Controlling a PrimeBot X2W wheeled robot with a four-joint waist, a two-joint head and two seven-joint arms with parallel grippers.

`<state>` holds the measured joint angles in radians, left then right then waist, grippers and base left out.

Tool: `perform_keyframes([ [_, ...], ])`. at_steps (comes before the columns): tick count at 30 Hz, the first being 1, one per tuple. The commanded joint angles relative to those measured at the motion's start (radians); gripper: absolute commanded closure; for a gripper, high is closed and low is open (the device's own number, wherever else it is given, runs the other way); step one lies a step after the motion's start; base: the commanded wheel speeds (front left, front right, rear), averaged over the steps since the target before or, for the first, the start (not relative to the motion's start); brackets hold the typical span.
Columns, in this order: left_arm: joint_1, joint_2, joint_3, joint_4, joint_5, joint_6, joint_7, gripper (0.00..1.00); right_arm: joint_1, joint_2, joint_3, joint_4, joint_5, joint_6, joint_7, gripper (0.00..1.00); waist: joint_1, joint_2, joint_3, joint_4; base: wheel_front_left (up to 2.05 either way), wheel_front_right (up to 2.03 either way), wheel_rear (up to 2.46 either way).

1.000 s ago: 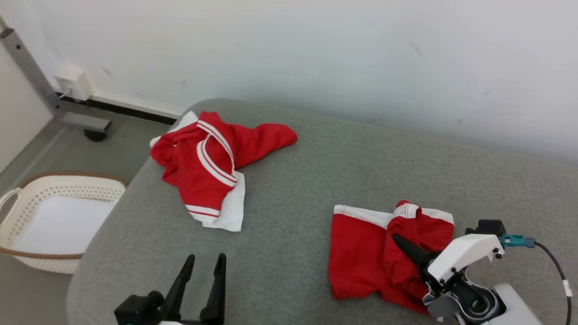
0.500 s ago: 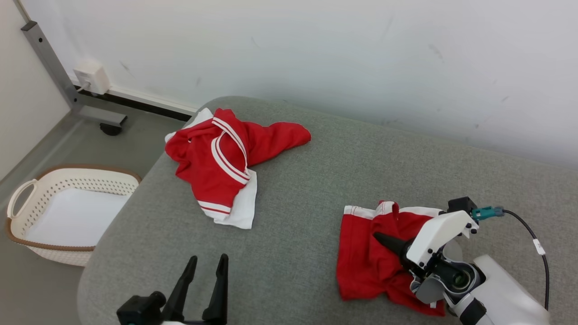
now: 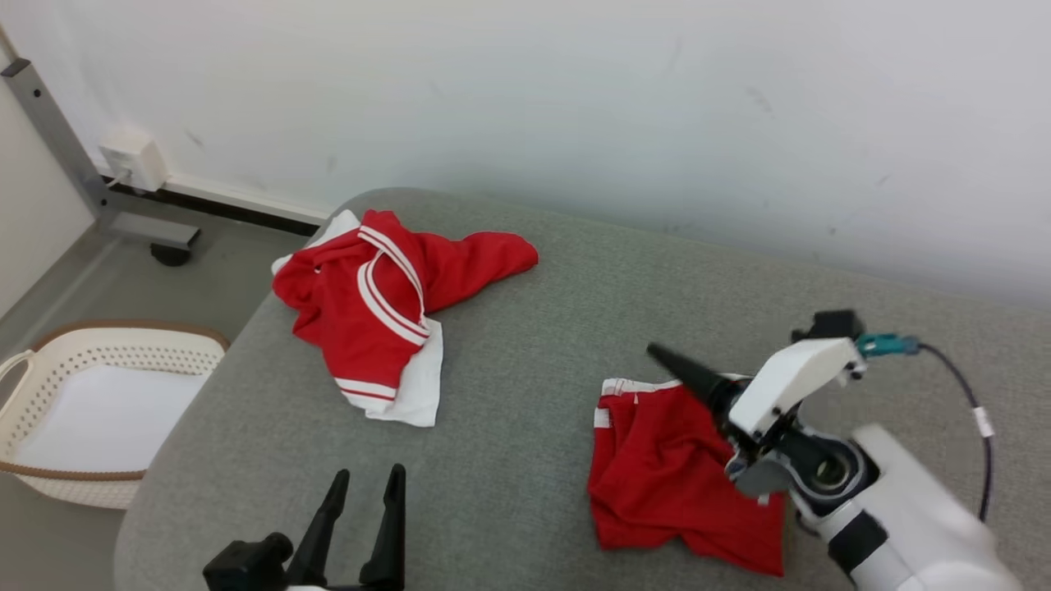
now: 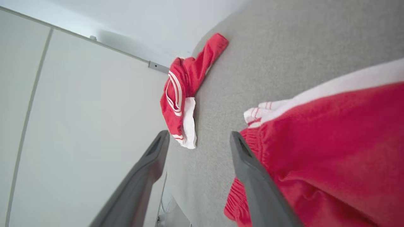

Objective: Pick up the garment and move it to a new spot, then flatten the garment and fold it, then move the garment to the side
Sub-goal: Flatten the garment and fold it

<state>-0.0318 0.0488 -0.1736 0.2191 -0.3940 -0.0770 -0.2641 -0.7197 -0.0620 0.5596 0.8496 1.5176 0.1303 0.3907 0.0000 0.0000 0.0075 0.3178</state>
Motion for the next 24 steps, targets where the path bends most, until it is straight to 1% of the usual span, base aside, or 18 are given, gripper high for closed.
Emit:
perform_keyframes([
  [1, 0.009, 0.003, 0.005, -0.002, 0.008, 0.004, 0.000, 0.00, 0.001, -0.024, -0.012, -0.018, 0.012, 0.000, -0.016, 0.00, 0.0000, 0.0000, -0.005, -0.013, 0.00, 0.00, 0.00],
  [4, 0.009, 0.003, 0.017, -0.015, 0.023, 0.005, 0.000, 0.00, 0.041, -0.073, -0.047, -0.158, 0.001, 0.000, -0.086, 0.00, 0.0000, 0.0000, -0.010, -0.041, 0.00, 0.00, 0.00],
  [7, 0.005, 0.004, 0.040, -0.040, 0.043, 0.006, 0.000, 0.00, 0.080, -0.133, -0.073, -0.305, -0.038, 0.000, -0.169, 0.00, 0.0000, 0.0000, -0.012, -0.076, 0.00, 0.00, 0.00],
  [10, -0.006, 0.004, 0.073, -0.077, 0.069, 0.002, 0.000, 0.00, 0.124, -0.202, -0.072, -0.470, -0.113, 0.000, -0.249, 0.00, 0.0000, 0.0000, -0.011, -0.116, 0.00, 0.00, 0.00],
  [14, -0.019, 0.003, 0.117, -0.118, 0.092, -0.004, 0.000, 0.00, 0.192, -0.279, -0.080, -0.631, -0.236, 0.000, -0.385, 0.00, 0.0000, 0.0000, -0.006, -0.172, 0.00, 0.00, 0.00],
  [16, -0.026, 0.003, 0.139, -0.134, 0.104, -0.002, 0.000, 0.00, 0.225, -0.314, -0.084, -0.674, -0.320, 0.000, -0.461, 0.00, 0.0000, 0.0000, -0.003, -0.197, 0.00, 0.00, 0.00],
  [18, -0.030, 0.003, 0.149, -0.143, 0.137, -0.010, 0.000, 0.00, 0.260, -0.334, -0.097, -0.696, -0.390, 0.000, -0.531, 0.00, 0.0000, 0.0000, 0.000, -0.220, 0.00, 0.00, 0.00],
  [21, -0.041, 0.004, 0.181, -0.165, 0.176, -0.012, 0.000, 0.00, 0.308, -0.338, -0.139, -0.713, -0.470, 0.000, -0.610, 0.00, 0.0000, 0.0000, 0.004, -0.251, 0.00, 0.00, 0.00],
  [24, -0.039, 0.003, 0.194, -0.169, 0.191, -0.023, 0.000, 0.00, 0.366, -0.322, -0.195, -0.713, -0.557, 0.000, -0.640, 0.00, 0.0000, 0.0000, 0.007, -0.275, 0.00, 0.00, 0.00],
])
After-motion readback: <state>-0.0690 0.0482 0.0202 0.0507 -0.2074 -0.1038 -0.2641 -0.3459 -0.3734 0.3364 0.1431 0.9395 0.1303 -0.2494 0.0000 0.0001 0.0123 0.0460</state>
